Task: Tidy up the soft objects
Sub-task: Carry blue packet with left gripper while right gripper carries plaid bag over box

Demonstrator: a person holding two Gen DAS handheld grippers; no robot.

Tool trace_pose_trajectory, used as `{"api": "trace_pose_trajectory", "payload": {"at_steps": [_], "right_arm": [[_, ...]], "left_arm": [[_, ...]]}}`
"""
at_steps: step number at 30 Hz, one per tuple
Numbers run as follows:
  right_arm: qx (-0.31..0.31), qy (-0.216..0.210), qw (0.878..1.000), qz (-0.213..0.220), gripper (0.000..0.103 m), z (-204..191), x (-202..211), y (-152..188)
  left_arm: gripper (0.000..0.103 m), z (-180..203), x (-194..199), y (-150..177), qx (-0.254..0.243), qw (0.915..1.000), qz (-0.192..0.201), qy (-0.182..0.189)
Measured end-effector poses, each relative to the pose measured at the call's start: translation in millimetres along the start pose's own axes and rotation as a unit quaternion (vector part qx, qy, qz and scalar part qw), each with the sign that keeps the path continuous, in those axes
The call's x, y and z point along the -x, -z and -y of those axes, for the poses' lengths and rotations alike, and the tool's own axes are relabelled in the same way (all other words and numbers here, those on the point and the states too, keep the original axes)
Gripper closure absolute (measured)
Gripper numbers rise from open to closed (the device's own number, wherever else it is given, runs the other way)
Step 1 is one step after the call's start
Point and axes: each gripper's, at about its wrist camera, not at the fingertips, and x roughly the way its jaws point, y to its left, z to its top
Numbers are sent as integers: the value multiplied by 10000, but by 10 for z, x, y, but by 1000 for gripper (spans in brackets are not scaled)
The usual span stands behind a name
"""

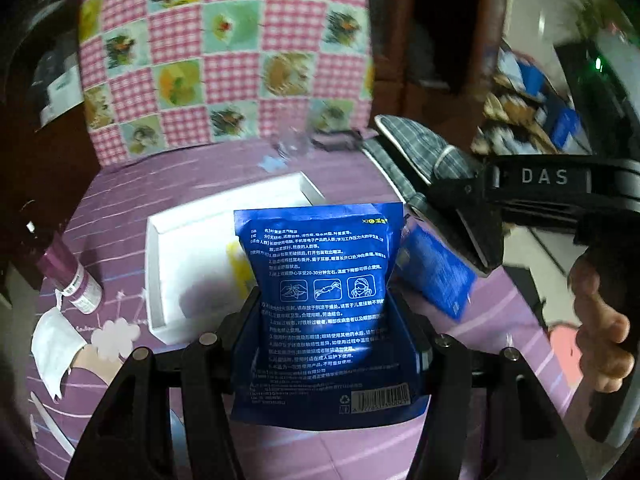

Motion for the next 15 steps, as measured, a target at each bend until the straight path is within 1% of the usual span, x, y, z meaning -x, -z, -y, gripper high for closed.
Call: {"api": "trace_pose_trajectory", "payload": {"at_steps": [3, 6, 8, 11, 13, 15], "right_arm": [[-180, -200, 9996, -10, 52, -82, -112, -172], [-391, -663, 9970, -10, 52, -152, -249, -348], [-387, -865, 9955, 15, 52, -189, -335, -416], [-68, -848, 9963, 89, 52, -282, -466, -469], [148, -742, 9971, 107, 52, -346, -582, -473], [296, -822, 9961, 120, 52, -384, -689, -427]], "left_arm": [[44, -168, -16, -142, 214, 9997, 119, -68], [44, -344, -71, -273, 400, 9987, 249, -211], [44, -456, -137, -312, 496, 9975, 343, -368], [44, -613, -285, -342, 567, 9954, 342, -685], [44, -745, -383, -335, 714, 9943, 264, -748], [44, -870, -470, -317, 835, 9933, 208, -770]]}}
